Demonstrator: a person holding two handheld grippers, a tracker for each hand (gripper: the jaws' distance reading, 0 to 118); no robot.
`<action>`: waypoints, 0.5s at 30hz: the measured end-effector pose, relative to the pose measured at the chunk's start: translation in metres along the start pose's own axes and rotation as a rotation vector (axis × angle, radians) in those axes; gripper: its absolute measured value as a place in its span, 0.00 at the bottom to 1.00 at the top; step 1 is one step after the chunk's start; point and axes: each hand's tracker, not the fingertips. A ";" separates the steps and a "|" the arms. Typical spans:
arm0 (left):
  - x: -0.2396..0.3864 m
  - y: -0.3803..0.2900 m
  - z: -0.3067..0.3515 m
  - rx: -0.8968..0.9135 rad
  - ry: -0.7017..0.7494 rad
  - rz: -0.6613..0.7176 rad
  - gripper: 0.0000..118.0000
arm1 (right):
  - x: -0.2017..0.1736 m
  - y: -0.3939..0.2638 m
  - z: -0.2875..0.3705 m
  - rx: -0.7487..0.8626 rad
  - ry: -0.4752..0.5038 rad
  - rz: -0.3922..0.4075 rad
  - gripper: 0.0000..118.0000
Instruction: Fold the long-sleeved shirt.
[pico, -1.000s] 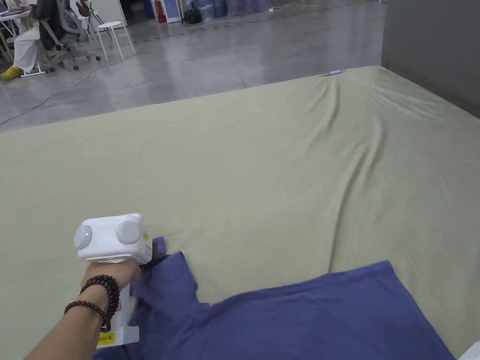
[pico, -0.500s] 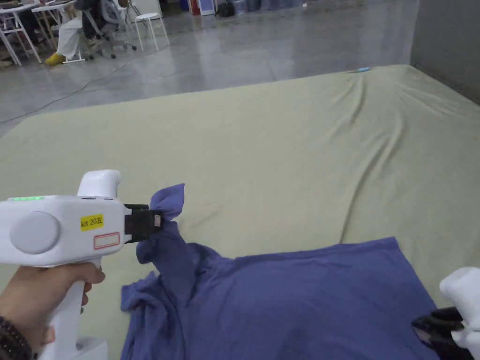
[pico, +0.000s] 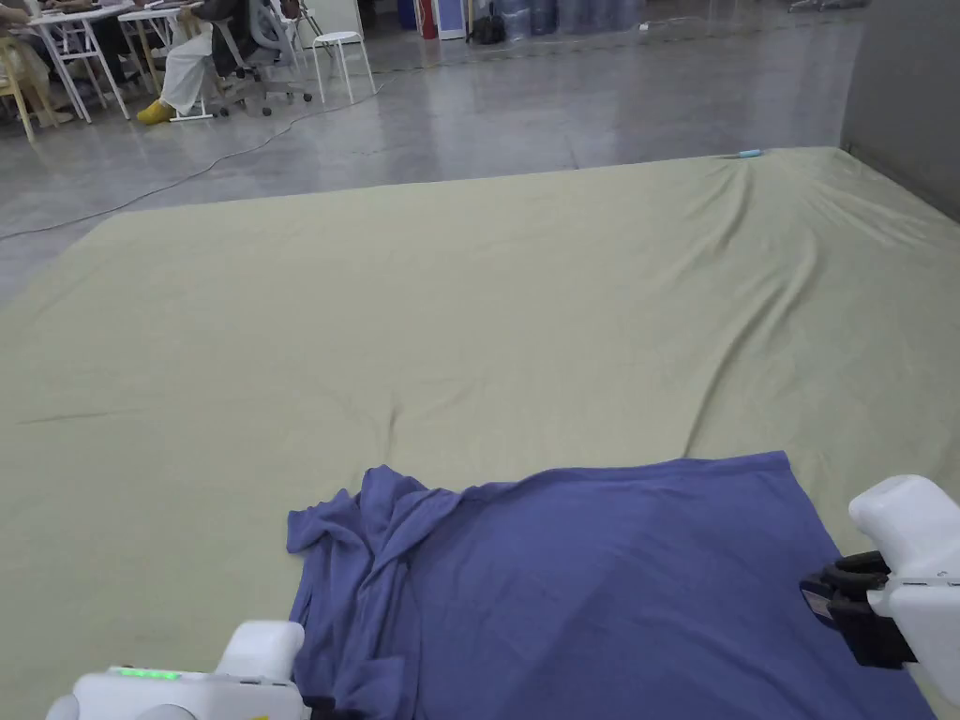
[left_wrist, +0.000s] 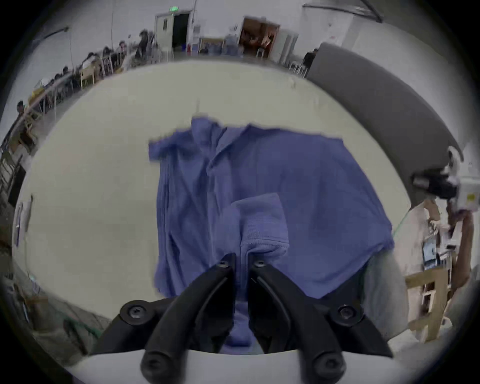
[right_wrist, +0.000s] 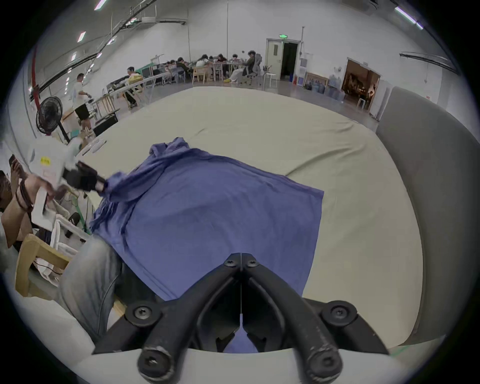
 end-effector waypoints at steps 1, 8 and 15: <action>-0.004 -0.002 -0.006 -0.010 -0.007 0.033 0.00 | -0.001 -0.001 0.001 -0.001 -0.007 -0.003 0.00; -0.002 -0.003 -0.002 0.013 -0.037 0.054 0.20 | 0.003 -0.010 0.007 0.003 -0.015 -0.020 0.00; 0.008 0.010 0.071 0.330 -0.001 0.030 0.93 | 0.013 -0.016 0.003 -0.002 -0.039 -0.071 0.00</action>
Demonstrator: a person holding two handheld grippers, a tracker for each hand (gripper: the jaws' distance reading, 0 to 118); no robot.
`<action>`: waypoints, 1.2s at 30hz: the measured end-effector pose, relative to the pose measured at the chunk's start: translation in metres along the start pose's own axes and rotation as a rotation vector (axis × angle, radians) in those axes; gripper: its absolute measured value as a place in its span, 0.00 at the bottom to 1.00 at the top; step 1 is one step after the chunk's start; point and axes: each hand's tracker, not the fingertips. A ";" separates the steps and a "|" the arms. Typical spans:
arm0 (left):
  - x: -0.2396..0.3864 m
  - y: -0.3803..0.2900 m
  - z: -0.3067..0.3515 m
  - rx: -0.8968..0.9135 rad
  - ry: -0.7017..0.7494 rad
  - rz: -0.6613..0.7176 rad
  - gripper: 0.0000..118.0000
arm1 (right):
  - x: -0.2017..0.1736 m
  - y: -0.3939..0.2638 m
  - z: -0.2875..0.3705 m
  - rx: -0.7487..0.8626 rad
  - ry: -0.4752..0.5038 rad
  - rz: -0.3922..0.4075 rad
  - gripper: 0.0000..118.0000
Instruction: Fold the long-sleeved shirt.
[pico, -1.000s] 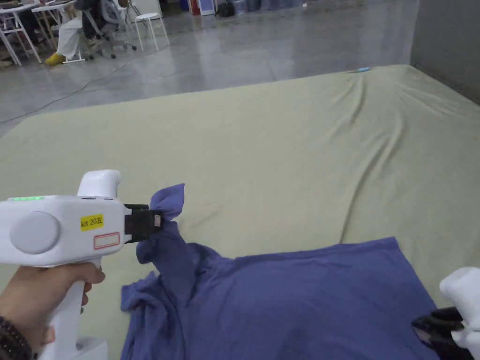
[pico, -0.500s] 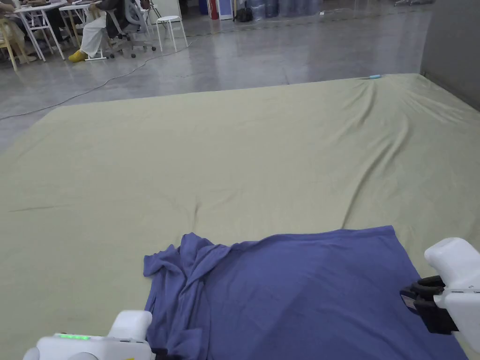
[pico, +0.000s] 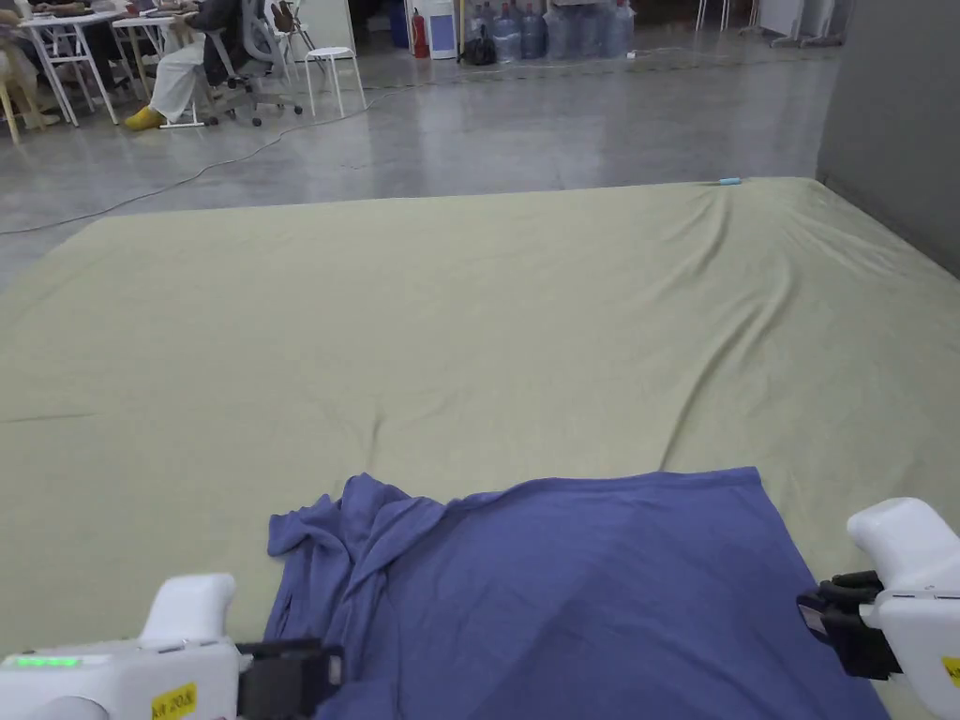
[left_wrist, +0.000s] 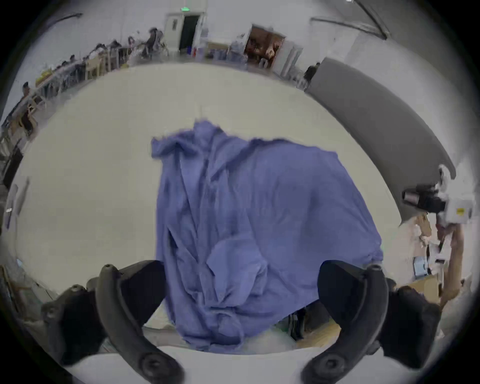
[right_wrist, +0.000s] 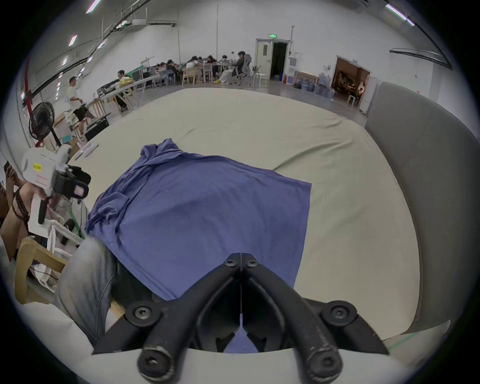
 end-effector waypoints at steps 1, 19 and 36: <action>0.000 0.007 -0.001 0.030 -0.002 -0.023 0.64 | 0.001 0.001 -0.002 -0.001 0.002 -0.003 0.00; -0.056 0.172 -0.226 -0.171 0.268 -0.046 0.98 | 0.008 0.018 -0.030 -0.043 0.015 -0.021 0.00; -0.033 0.144 -0.210 -0.188 0.210 -0.073 0.01 | 0.098 0.120 -0.141 -0.056 -0.085 -0.186 0.00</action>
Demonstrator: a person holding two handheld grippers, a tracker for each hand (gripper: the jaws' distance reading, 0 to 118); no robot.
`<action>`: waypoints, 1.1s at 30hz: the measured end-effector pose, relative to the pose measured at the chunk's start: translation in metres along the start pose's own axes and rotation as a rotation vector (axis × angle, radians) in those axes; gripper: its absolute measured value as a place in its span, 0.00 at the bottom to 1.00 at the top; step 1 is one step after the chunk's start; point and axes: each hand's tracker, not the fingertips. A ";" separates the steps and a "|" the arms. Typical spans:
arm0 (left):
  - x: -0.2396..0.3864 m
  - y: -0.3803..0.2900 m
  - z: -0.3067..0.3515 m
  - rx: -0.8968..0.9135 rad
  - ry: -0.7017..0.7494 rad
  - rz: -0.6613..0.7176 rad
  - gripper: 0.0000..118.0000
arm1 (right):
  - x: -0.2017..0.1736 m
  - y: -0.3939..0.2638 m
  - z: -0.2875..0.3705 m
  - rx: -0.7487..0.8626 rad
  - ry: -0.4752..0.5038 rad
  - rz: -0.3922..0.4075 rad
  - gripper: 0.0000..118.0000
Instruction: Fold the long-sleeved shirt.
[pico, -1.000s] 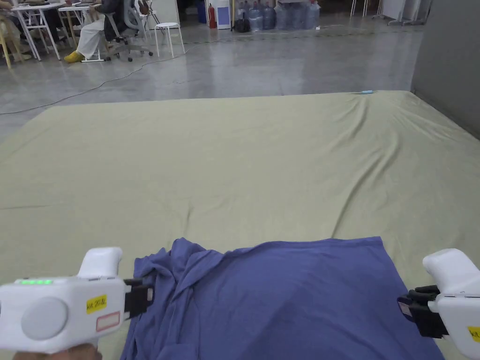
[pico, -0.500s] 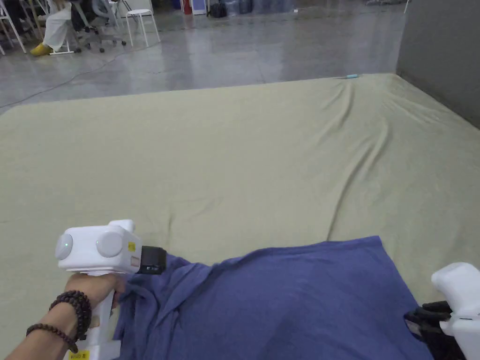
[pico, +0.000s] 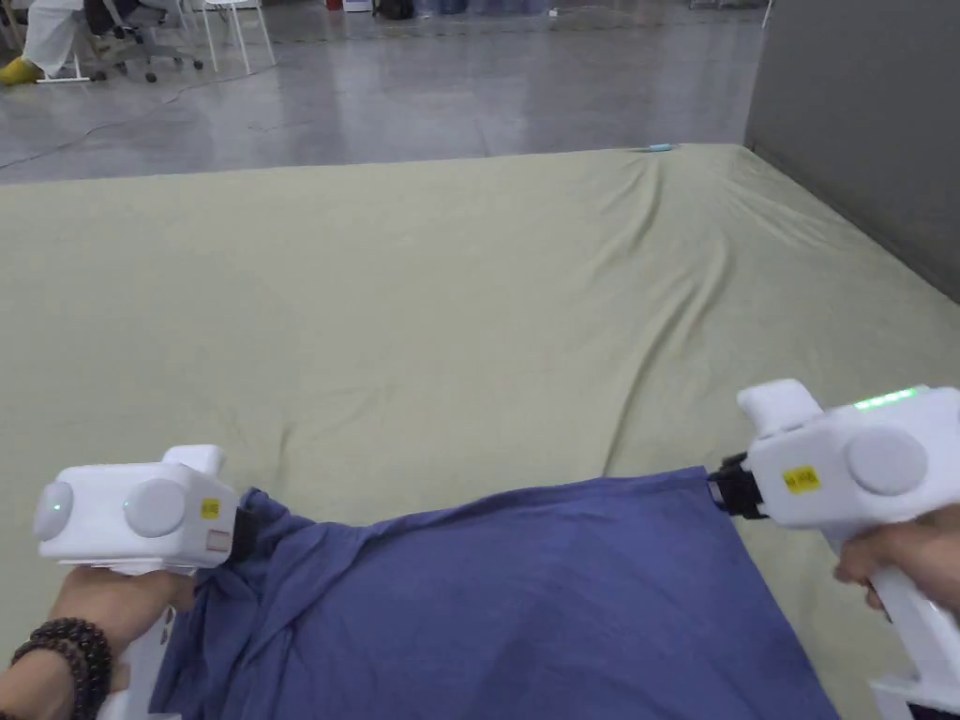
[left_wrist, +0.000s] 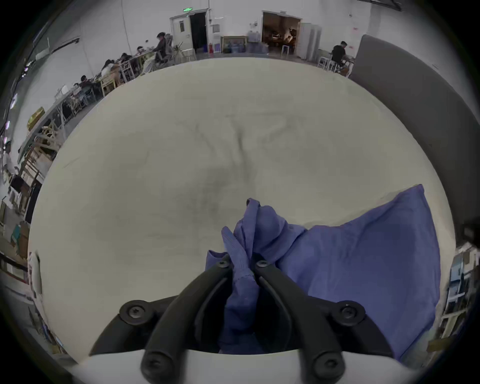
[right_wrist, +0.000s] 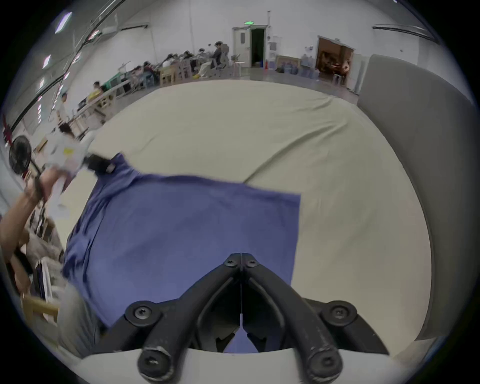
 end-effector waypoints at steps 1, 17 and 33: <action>-0.001 -0.001 0.004 0.003 -0.012 0.003 0.01 | 0.011 0.015 -0.015 -0.030 -0.006 -0.034 0.00; -0.003 -0.008 0.010 0.043 -0.049 0.058 0.01 | 0.015 0.048 -0.144 -0.279 -0.153 -0.083 0.47; -0.014 -0.096 0.175 0.257 -0.093 0.013 0.01 | -0.014 -0.026 0.083 0.074 0.017 0.025 0.00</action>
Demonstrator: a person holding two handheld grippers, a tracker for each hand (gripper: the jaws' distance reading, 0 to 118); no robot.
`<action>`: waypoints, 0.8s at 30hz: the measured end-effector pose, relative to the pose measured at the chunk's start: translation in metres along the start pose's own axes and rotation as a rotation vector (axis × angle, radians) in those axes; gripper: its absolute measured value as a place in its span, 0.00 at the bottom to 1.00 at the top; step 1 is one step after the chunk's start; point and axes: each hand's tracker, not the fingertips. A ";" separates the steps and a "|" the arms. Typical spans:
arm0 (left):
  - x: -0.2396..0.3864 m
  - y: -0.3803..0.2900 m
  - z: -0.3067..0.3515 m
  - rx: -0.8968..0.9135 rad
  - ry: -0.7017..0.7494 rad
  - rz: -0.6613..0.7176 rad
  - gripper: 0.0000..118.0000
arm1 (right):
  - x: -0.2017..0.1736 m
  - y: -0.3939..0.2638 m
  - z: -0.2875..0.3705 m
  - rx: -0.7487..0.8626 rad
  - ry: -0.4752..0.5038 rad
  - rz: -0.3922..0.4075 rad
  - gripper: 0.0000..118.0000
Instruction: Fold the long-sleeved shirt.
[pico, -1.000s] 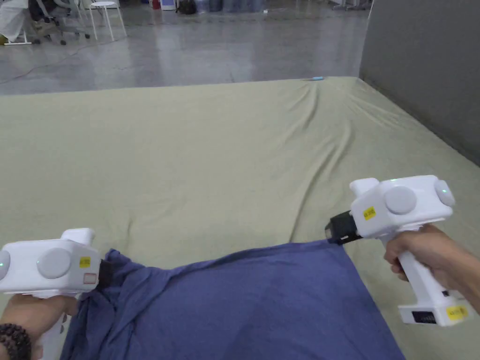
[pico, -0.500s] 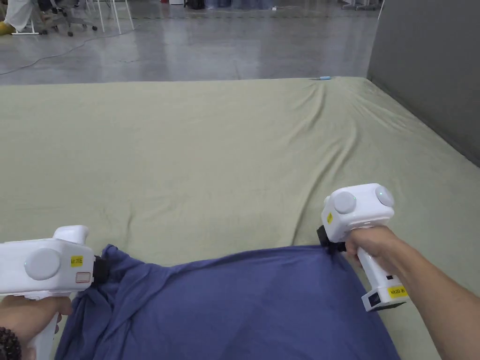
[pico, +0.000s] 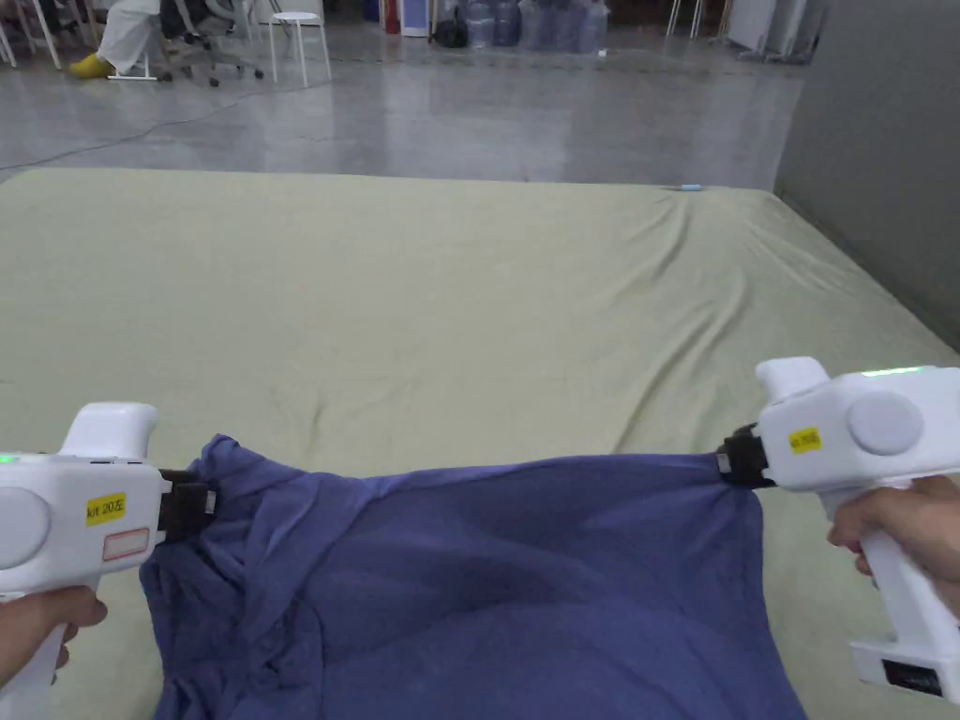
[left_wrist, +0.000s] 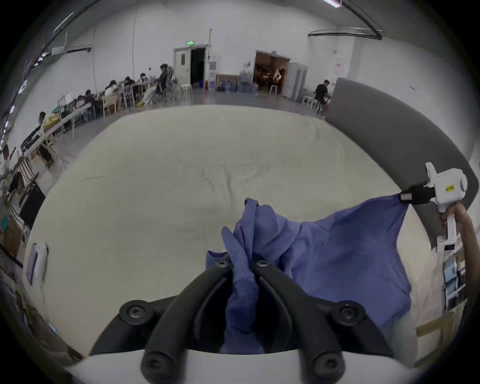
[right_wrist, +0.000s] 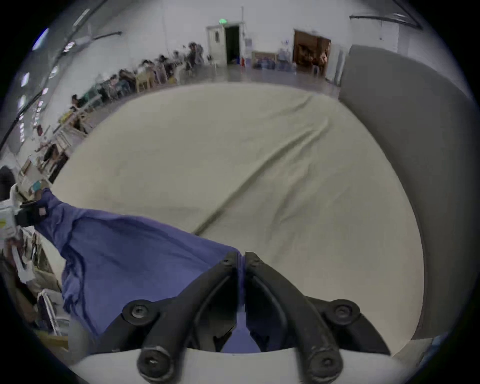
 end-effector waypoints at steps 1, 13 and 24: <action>0.001 -0.012 0.014 0.000 0.000 -0.002 0.01 | -0.002 -0.017 0.018 0.011 0.007 0.009 0.00; 0.023 -0.153 0.011 -0.305 -0.003 -0.193 0.01 | -0.019 -0.184 0.017 -0.283 -0.010 0.233 0.00; 0.009 -0.150 0.024 -0.282 0.023 -0.136 0.41 | -0.014 -0.196 0.018 -0.285 -0.050 0.235 0.31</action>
